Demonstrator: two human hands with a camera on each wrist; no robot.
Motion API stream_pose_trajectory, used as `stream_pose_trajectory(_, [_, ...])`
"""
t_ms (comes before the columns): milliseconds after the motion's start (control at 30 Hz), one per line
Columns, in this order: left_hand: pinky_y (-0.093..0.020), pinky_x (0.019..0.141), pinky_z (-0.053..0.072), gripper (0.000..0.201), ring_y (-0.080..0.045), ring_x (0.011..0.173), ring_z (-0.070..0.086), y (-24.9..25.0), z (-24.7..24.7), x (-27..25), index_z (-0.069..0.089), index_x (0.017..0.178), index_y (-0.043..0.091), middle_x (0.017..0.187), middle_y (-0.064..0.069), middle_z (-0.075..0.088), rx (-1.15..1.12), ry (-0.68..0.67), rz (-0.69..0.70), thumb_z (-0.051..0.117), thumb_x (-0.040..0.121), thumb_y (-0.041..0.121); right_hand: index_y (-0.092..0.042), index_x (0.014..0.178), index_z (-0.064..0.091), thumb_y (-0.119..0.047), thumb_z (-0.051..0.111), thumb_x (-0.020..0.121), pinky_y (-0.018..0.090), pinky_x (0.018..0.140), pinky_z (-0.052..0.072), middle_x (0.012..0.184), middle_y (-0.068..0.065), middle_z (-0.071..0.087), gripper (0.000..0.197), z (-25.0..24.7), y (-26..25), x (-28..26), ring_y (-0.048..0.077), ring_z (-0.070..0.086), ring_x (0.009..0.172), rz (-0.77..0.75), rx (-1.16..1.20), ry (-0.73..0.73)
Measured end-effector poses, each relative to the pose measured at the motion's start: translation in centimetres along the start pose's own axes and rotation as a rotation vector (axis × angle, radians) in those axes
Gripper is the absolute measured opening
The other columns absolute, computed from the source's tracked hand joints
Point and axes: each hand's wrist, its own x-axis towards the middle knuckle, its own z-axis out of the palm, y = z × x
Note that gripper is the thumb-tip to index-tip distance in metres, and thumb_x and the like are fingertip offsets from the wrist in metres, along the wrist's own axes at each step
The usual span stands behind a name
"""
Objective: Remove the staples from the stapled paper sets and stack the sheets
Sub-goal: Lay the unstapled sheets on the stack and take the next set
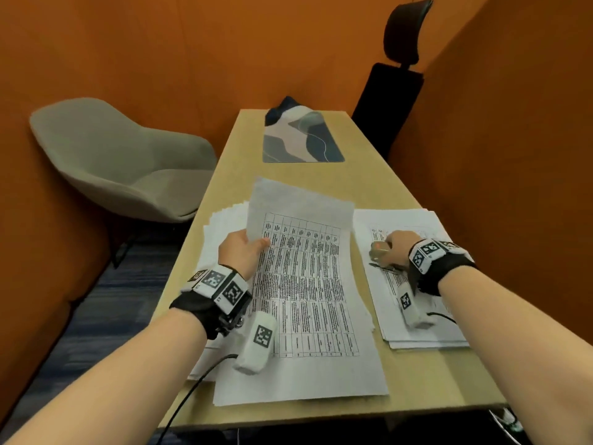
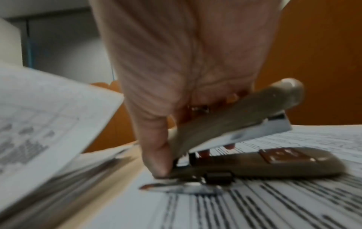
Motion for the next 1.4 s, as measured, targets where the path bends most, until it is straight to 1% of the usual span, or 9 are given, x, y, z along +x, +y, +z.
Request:
stream_pose_trajectory(133, [-0.024, 0.081, 0.040, 0.032, -0.023, 0.098, 0.057, 0.0, 0.2, -0.3, 0.061, 0.117, 0.003, 0.115, -0.013, 0.064, -0.013, 0.021, 0.037, 0.059, 0.091, 0.021, -0.002, 0.103, 0.054, -0.034, 0.058, 0.089, 0.032, 0.077, 0.044, 0.107, 0.016, 0.063, 0.035, -0.7, -0.3, -0.3, 0.028, 0.057, 0.092, 0.010, 0.043, 0.142])
stream_pose_trajectory(367, [-0.019, 0.067, 0.042, 0.027, -0.015, 0.081, 0.056, 0.0, 0.6, -1.2, 0.063, 0.114, 0.006, 0.101, -0.007, 0.065, -0.081, 0.029, 0.104, 0.058, 0.091, 0.020, -0.004, 0.116, 0.042, -0.027, 0.063, 0.087, 0.032, 0.081, 0.045, 0.109, 0.006, 0.054, 0.043, -5.8, -1.5, -1.8, 0.019, 0.054, 0.093, -0.093, 1.098, 0.754])
stream_pose_trajectory(500, [-0.022, 0.064, 0.040, 0.024, -0.017, 0.085, 0.057, -0.1, 0.7, -1.8, 0.065, 0.109, 0.007, 0.093, -0.004, 0.065, -0.071, 0.040, 0.152, 0.059, 0.090, 0.020, -0.014, 0.105, 0.041, -0.017, 0.064, 0.086, 0.027, 0.083, 0.045, 0.098, 0.000, 0.053, 0.029, -6.6, -3.7, -2.3, 0.015, 0.054, 0.093, -0.274, 1.561, 0.804])
stream_pose_trajectory(600, [-0.023, 0.069, 0.041, 0.024, -0.019, 0.085, 0.059, 0.1, 0.8, -2.0, 0.065, 0.110, 0.007, 0.096, -0.006, 0.067, -0.075, 0.032, 0.167, 0.060, 0.090, 0.020, -0.015, 0.106, 0.041, -0.013, 0.062, 0.087, 0.022, 0.080, 0.047, 0.099, 0.000, 0.053, 0.028, -6.2, -5.3, -2.5, 0.012, 0.054, 0.090, -0.385, 1.534, 0.726])
stream_pose_trajectory(767, [-0.012, 0.059, 0.040, 0.024, -0.017, 0.080, 0.059, 0.2, 0.6, -2.4, 0.065, 0.109, 0.008, 0.091, -0.005, 0.066, -0.091, 0.039, 0.200, 0.060, 0.089, 0.019, -0.014, 0.099, 0.042, -0.014, 0.062, 0.086, 0.031, 0.077, 0.047, 0.085, -0.006, 0.050, 0.024, -5.3, -6.4, -1.9, 0.007, 0.051, 0.077, -0.366, 1.465, 0.688])
stream_pose_trajectory(967, [-0.010, 0.064, 0.042, 0.023, -0.012, 0.081, 0.061, 0.3, 0.0, -2.7, 0.066, 0.109, 0.010, 0.090, 0.001, 0.066, -0.142, 0.021, 0.223, 0.060, 0.089, 0.018, -0.030, 0.090, 0.042, -0.041, 0.067, 0.068, 0.052, 0.077, 0.054, 0.094, 0.005, 0.057, 0.035, -5.7, -6.1, -1.6, 0.036, 0.063, 0.092, -0.224, 1.599, 0.661])
stream_pose_trajectory(1100, [-0.012, 0.066, 0.043, 0.014, -0.006, 0.077, 0.060, 0.5, -0.1, -2.9, 0.067, 0.100, 0.013, 0.083, 0.005, 0.065, -0.164, 0.015, 0.248, 0.061, 0.088, 0.017, -0.020, 0.095, 0.050, -0.039, 0.065, 0.082, 0.034, 0.064, 0.058, 0.093, 0.007, 0.061, 0.028, -5.9, -6.1, -1.6, 0.026, 0.064, 0.081, -0.190, 1.633, 0.739])
stream_pose_trajectory(1233, [-0.017, 0.069, 0.045, 0.006, -0.011, 0.079, 0.062, 0.5, 0.0, -2.9, 0.067, 0.090, 0.017, 0.081, 0.005, 0.067, -0.162, -0.001, 0.262, 0.062, 0.088, 0.017, -0.017, 0.075, 0.061, -0.055, 0.062, 0.066, 0.048, 0.076, 0.055, 0.081, 0.012, 0.067, 0.039, -6.3, -6.6, -1.7, 0.029, 0.065, 0.076, -0.125, 1.651, 0.791])
stream_pose_trajectory(1400, [-0.020, 0.068, 0.047, 0.006, -0.012, 0.075, 0.061, 0.5, 0.0, -3.2, 0.066, 0.086, 0.017, 0.077, 0.009, 0.066, -0.163, -0.026, 0.258, 0.061, 0.088, 0.017, -0.018, 0.068, 0.060, -0.054, 0.060, 0.065, 0.048, 0.081, 0.053, 0.074, 0.006, 0.063, 0.036, -6.5, -6.3, -2.0, 0.024, 0.059, 0.072, -0.118, 1.610, 0.801])
